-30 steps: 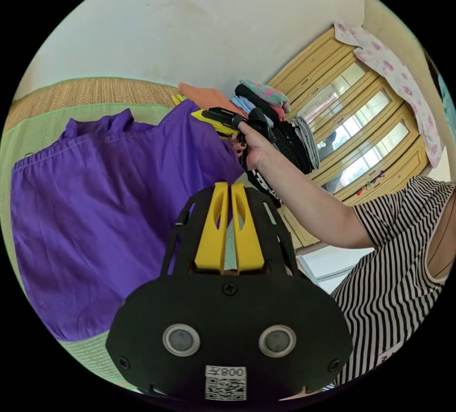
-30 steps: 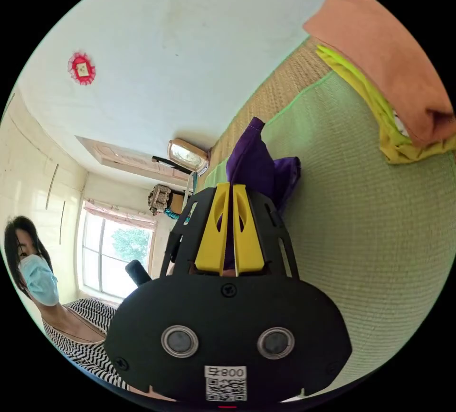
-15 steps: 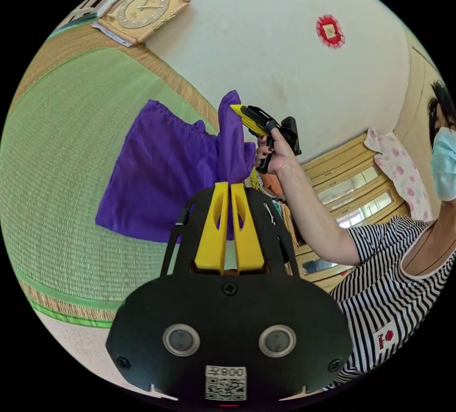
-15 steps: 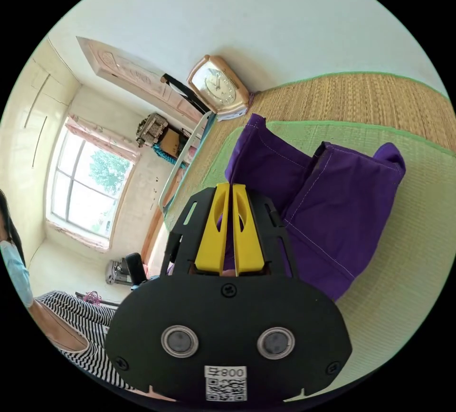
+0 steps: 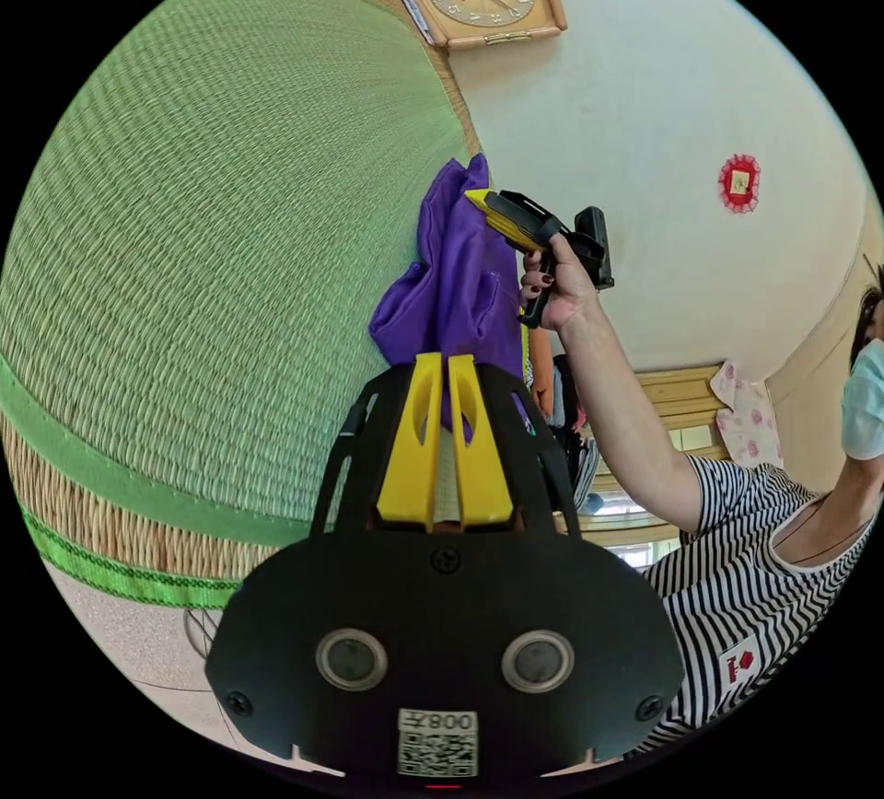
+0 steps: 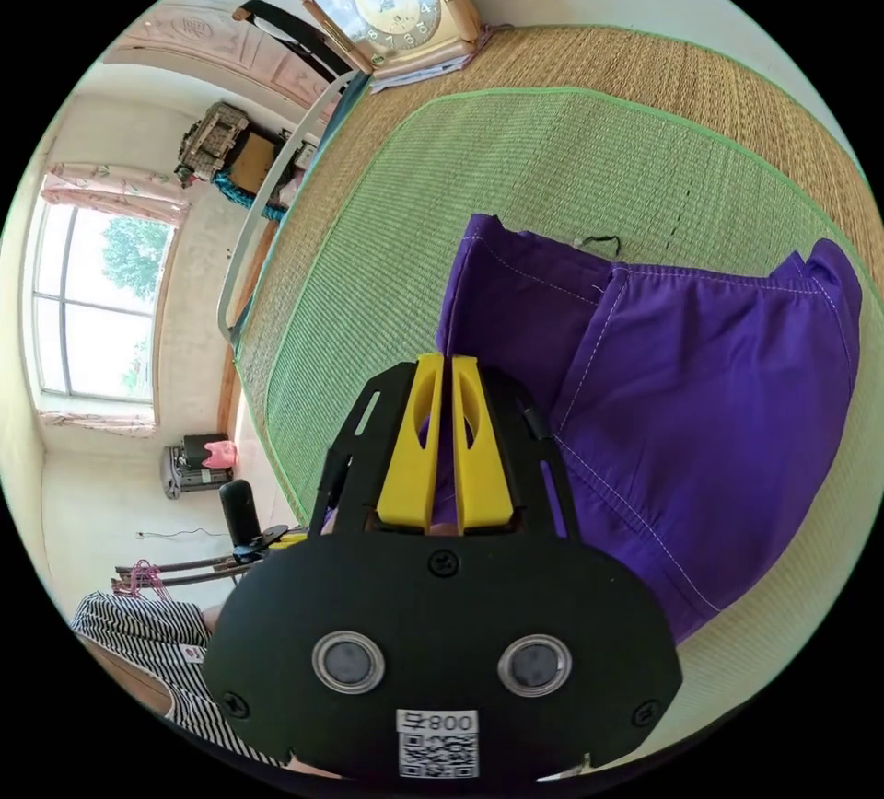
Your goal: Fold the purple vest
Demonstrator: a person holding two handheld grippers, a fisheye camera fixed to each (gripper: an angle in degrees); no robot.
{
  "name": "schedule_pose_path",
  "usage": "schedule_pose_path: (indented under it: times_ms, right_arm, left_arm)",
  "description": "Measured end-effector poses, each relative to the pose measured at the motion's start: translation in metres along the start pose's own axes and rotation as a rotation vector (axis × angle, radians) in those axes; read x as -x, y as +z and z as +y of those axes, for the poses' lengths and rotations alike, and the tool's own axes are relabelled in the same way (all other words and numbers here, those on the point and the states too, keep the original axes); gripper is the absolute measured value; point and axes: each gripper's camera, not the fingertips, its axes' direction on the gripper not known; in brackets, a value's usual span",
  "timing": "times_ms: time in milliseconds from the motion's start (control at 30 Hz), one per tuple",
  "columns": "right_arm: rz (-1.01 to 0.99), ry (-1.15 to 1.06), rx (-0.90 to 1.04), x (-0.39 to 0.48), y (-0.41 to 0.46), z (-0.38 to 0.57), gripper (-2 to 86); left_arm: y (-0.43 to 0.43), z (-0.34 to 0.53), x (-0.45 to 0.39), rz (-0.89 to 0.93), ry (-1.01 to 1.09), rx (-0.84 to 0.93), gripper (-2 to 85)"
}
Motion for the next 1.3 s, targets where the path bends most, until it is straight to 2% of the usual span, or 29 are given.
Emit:
schedule_pose_path:
  times_ms: [367, 467, 633, 767, 1000, 1300]
  right_arm:
    - [0.085, -0.149, -0.132, 0.074, -0.034, 0.024, 1.5]
    - [0.026, -0.164, -0.118, 0.092, -0.027, 0.038, 1.4]
    - [0.07, -0.23, 0.011, 0.137, 0.012, 0.082, 1.8]
    - [0.165, -0.262, 0.088, 0.167, 0.027, 0.132, 4.1]
    - [0.505, -0.305, 0.099, 0.209, 0.033, 0.206, 8.0]
    - [0.598, -0.247, 0.045, 0.22, 0.066, 0.223, 8.1]
  left_arm:
    - [-0.04, 0.006, 0.02, 0.043, 0.01, -0.009, 1.3]
    - [-0.046, 0.006, 0.014, 0.038, 0.05, -0.017, 1.5]
    - [-0.054, -0.01, -0.007, -0.091, 0.181, -0.044, 3.2]
    - [-0.045, -0.021, -0.014, -0.204, 0.244, -0.011, 4.9]
    - [-0.017, -0.026, -0.021, -0.368, 0.304, 0.112, 4.3]
    - [0.002, -0.024, -0.042, -0.409, 0.329, 0.157, 0.9]
